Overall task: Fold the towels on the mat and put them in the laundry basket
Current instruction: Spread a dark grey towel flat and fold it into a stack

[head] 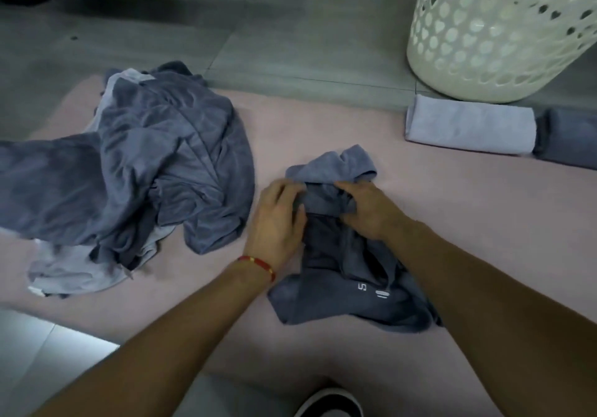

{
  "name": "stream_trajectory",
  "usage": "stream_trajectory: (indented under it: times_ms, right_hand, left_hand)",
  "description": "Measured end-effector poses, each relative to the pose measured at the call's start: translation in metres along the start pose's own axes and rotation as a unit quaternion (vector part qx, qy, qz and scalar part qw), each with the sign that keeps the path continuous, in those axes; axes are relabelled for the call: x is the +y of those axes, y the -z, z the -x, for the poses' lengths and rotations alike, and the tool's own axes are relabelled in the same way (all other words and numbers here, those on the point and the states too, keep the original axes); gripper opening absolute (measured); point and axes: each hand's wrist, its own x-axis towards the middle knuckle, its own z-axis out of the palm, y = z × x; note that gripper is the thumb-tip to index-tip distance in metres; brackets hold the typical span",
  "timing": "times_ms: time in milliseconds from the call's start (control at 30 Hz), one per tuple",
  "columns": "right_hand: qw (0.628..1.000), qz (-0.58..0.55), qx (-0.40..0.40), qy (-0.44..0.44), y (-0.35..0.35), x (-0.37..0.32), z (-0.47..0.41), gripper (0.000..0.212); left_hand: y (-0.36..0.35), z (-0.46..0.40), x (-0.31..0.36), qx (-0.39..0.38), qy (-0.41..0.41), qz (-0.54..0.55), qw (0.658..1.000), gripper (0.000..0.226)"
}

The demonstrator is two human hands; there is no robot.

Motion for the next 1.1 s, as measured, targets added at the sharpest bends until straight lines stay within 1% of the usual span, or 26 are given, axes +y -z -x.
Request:
stream_trajectory:
  times_ms: [33,100,133,200,233,267,300,333,400,467,500,533,567,600,633,667,700,733,800,833,867,900,967,1033,1067,1100]
  right_hand:
    - [1.000,0.018,0.014,-0.006,-0.007,0.000,-0.001,0.063]
    - [0.996,0.055,0.076,-0.001,-0.020,-0.002,0.013,0.050]
    - [0.992,0.064,0.104,0.007,-0.024,-0.005,0.027,0.046]
    - [0.985,0.072,0.149,0.046,-0.031,-0.001,0.061,0.042]
    - [0.981,0.079,0.160,0.076,-0.030,0.003,0.079,0.041]
    - [0.979,0.080,0.158,0.104,-0.027,0.008,0.092,0.041]
    - [0.978,0.074,0.152,0.122,-0.020,0.013,0.102,0.041]
    - [0.978,0.062,0.150,0.129,-0.010,0.018,0.108,0.040]
    - [0.973,0.018,0.179,0.144,0.012,0.022,0.108,0.029]
    - [0.963,-0.025,0.228,0.139,0.032,0.022,0.093,0.023]
    - [0.964,-0.024,0.234,0.127,0.039,0.021,0.081,0.027]
    - [0.972,-0.011,0.206,0.113,0.046,0.018,0.068,0.044]
    - [0.985,0.001,0.141,0.104,0.053,0.014,0.056,0.066]
    - [0.994,0.013,0.054,0.095,0.059,0.008,0.046,0.085]
    - [0.995,0.029,-0.027,0.088,0.064,0.002,0.036,0.095]
    - [0.991,0.049,-0.090,0.090,0.067,-0.004,0.029,0.094]
    - [0.984,0.075,-0.126,0.096,0.069,-0.007,0.023,0.083]
    - [0.978,0.116,-0.134,0.109,0.071,-0.009,0.018,0.066]
    - [0.963,0.198,-0.101,0.155,0.078,-0.015,0.015,0.033]
    - [0.956,0.220,-0.080,0.178,0.083,-0.015,0.016,0.022]
    - [0.949,0.234,-0.056,0.204,0.091,-0.015,0.018,0.022]
    - [0.939,0.248,-0.029,0.235,0.100,-0.016,0.020,0.026]
    - [0.927,0.256,0.003,0.273,0.122,-0.020,0.029,0.034]
    - [0.941,0.230,-0.019,0.248,0.148,-0.025,0.046,0.034]
    - [0.953,0.213,-0.035,0.211,0.160,-0.025,0.059,0.033]
    - [0.964,0.203,-0.047,0.165,0.172,-0.023,0.073,0.035]
  left_hand:
    - [-0.001,-0.016,-0.010,-0.008,0.028,-0.021,0.999,0.032]
    - [-0.007,-0.049,-0.027,-0.050,0.096,-0.016,0.994,0.047]
    - [-0.009,-0.062,-0.032,-0.082,0.125,-0.011,0.989,0.052]
    - [-0.014,-0.077,-0.036,-0.183,0.167,0.019,0.969,0.065]
    - [-0.018,-0.077,-0.034,-0.232,0.184,0.044,0.954,0.074]
    - [-0.019,-0.074,-0.030,-0.260,0.183,0.045,0.947,0.077]
    - [-0.021,-0.070,-0.025,-0.269,0.157,0.035,0.950,0.071]
    - [-0.021,-0.063,-0.017,-0.264,0.115,0.016,0.957,0.059]
    - [-0.021,-0.047,-0.006,-0.228,0.039,0.007,0.973,0.038]
    - [-0.016,-0.032,0.002,-0.196,0.002,0.031,0.980,0.036]
    - [-0.012,-0.027,0.005,-0.182,-0.015,0.051,0.982,0.038]
    - [-0.007,-0.023,0.009,-0.175,-0.029,0.068,0.982,0.038]
    - [-0.001,-0.020,0.012,-0.168,-0.038,0.081,0.982,0.038]
    - [0.007,-0.020,0.015,-0.159,-0.039,0.090,0.982,0.037]
    - [0.016,-0.021,0.016,-0.146,-0.043,0.095,0.984,0.037]
    - [0.026,-0.023,0.016,-0.130,-0.054,0.090,0.986,0.038]
    - [0.036,-0.026,0.014,-0.114,-0.068,0.076,0.988,0.039]
    - [0.045,-0.030,0.011,-0.097,-0.081,0.055,0.990,0.039]
    - [0.063,-0.036,-0.001,-0.067,-0.096,0.008,0.993,0.040]
    - [0.071,-0.039,-0.006,-0.059,-0.098,-0.014,0.993,0.042]
    - [0.077,-0.043,-0.010,-0.061,-0.101,-0.036,0.992,0.043]
    - [0.081,-0.046,-0.015,-0.073,-0.109,-0.056,0.990,0.044]
    - [0.084,-0.056,-0.018,-0.115,-0.139,-0.074,0.981,0.036]
    - [0.084,-0.072,-0.016,-0.149,-0.165,-0.083,0.971,0.017]
    - [0.083,-0.081,-0.011,-0.170,-0.178,-0.098,0.964,0.019]
    - [0.081,-0.093,-0.008,-0.193,-0.197,-0.122,0.953,0.030]
